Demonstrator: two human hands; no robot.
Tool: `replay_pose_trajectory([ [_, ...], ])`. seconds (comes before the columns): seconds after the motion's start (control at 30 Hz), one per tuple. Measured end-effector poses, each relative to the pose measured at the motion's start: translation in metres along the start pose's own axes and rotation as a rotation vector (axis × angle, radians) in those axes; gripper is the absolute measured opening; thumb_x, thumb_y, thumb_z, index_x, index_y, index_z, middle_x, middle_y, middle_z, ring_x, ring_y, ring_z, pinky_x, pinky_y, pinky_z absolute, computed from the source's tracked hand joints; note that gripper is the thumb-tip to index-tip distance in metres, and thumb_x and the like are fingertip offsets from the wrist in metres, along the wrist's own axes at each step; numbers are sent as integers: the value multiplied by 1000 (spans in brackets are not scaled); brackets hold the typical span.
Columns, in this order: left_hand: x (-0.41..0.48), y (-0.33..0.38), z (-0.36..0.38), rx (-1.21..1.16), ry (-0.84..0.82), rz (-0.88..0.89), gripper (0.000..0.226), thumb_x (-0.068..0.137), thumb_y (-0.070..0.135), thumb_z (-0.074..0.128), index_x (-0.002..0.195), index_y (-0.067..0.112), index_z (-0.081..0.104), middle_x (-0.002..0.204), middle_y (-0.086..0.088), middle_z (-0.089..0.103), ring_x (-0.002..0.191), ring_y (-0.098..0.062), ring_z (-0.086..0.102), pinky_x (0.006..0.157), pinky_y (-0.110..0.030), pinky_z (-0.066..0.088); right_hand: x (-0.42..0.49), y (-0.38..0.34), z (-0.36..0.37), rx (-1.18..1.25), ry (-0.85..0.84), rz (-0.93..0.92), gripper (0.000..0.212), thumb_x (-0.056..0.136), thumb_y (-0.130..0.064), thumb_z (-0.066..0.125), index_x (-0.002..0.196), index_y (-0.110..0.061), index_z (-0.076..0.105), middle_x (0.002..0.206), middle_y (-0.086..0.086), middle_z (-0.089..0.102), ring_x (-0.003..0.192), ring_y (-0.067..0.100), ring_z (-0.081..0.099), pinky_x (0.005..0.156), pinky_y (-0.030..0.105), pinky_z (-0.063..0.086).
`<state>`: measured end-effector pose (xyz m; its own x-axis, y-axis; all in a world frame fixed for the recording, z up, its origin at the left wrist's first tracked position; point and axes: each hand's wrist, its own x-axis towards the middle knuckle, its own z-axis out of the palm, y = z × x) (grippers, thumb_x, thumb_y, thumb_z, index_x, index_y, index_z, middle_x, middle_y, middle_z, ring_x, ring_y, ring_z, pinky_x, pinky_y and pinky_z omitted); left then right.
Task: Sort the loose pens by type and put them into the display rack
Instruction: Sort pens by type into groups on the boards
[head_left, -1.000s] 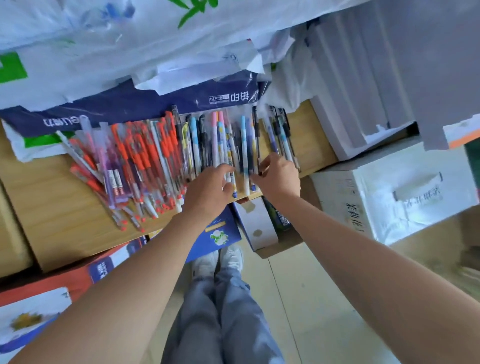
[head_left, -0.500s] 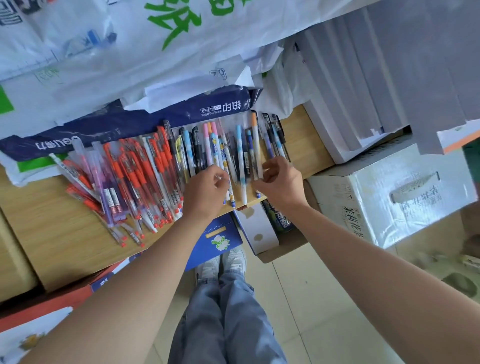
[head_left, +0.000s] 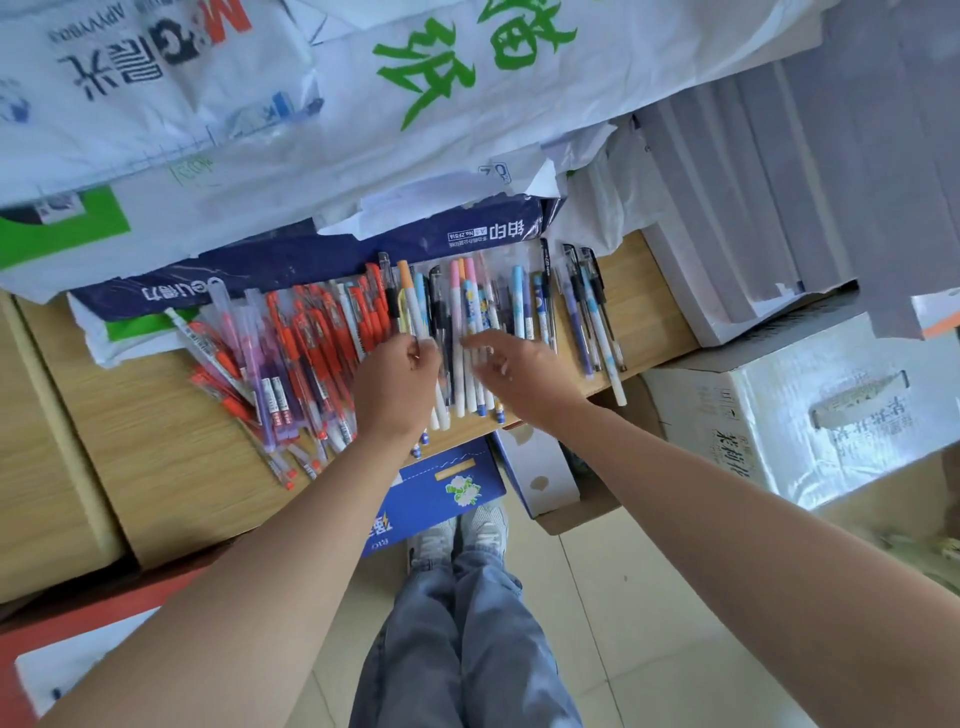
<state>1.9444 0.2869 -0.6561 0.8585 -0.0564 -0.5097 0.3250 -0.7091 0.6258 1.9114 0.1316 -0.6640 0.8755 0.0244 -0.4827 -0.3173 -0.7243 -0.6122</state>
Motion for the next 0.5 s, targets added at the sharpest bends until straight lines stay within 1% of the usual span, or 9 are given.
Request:
replay_pose_trajectory([
  [0.03,-1,-2,-1,-6,-18,0,34,97,27,46,78,2,60,71,-9,68,50,-19,52,51,-37,37,2,2,1,-51,37,10,28,95,-14,51,119,-22,64,79,-1,66,57,9,53,49,19,40],
  [0.07,-2,-3,-2,-8,-35,-3,32,98,26,46,80,3,61,72,-5,69,45,-7,50,48,-32,34,4,4,0,-88,92,35,25,94,-14,53,114,-21,66,78,-1,66,57,10,53,50,22,41],
  [0.1,-2,-3,-3,-13,-48,-9,31,98,25,46,82,3,62,73,-2,69,41,0,48,47,-27,31,5,7,-1,-107,151,74,22,92,-14,55,110,-19,67,80,1,66,61,13,55,53,25,45],
  [0.17,-4,-4,-4,-31,-70,-23,29,99,24,46,83,3,60,75,-1,69,35,4,46,46,-24,26,9,8,0,-95,235,107,20,88,-16,60,106,-18,68,81,3,65,68,20,59,59,32,50],
  [0.27,-2,-9,-2,-40,-82,-20,28,98,25,46,75,9,52,74,-1,70,34,-2,43,48,-24,27,16,0,7,-122,219,85,10,85,-19,64,93,-15,67,79,2,60,68,20,56,57,30,46],
  [0.33,-1,-11,-2,-50,-94,-20,28,97,26,47,76,8,52,74,-3,71,39,-7,43,50,-26,32,19,-1,10,-203,205,134,12,86,-24,63,90,-12,65,84,2,61,71,21,58,57,29,45],
  [0.37,-1,-12,-3,-63,-94,-19,27,97,26,47,78,7,53,74,-3,70,40,-12,45,49,-30,35,20,1,10,-230,219,178,13,87,-25,63,90,-12,65,88,3,61,72,22,59,57,29,46],
  [0.43,-1,-13,-5,-85,-86,-12,27,96,26,48,79,6,55,73,-6,70,47,-25,54,49,-41,46,20,2,8,-215,262,245,13,85,-26,64,89,-13,64,90,2,62,73,22,59,58,29,45],
  [0.5,0,-15,-7,-114,-83,-11,27,95,26,49,79,6,55,72,-10,69,56,-34,59,56,-50,52,20,-4,10,-179,267,235,11,84,-28,64,87,-17,62,82,0,64,71,20,59,56,28,44],
])
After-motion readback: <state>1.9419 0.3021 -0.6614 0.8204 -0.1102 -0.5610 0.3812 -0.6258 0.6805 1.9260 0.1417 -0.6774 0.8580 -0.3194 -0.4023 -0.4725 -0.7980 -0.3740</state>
